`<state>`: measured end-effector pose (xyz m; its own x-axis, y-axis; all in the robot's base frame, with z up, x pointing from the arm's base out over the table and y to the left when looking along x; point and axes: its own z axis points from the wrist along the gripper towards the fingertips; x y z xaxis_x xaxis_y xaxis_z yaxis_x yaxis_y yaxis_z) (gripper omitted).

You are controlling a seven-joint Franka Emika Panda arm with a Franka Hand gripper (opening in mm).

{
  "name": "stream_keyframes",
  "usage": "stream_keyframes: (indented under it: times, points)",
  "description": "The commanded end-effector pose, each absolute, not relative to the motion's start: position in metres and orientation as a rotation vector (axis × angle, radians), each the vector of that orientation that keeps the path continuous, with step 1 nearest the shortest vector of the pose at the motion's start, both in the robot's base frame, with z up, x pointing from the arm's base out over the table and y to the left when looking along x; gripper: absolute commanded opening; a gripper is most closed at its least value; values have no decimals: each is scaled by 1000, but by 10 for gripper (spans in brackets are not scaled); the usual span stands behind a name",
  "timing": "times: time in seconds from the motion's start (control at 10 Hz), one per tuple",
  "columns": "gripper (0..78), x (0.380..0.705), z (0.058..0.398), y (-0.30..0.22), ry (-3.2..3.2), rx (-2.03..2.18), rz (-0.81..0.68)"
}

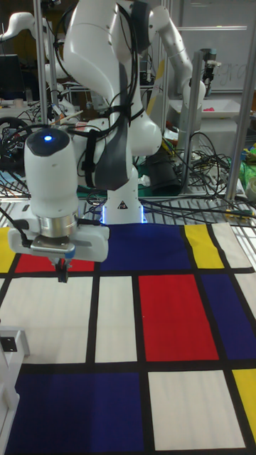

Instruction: Use the gripper to push and close the drawer

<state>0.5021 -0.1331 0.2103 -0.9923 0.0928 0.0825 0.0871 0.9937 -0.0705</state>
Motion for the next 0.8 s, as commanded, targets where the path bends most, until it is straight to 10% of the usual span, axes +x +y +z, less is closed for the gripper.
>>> stream_keyframes:
  times: [0.1,0.8]
  points:
    - [0,504,199,-175,-3055,-56,88]
    - [0,523,162,-255,-3066,30,135]
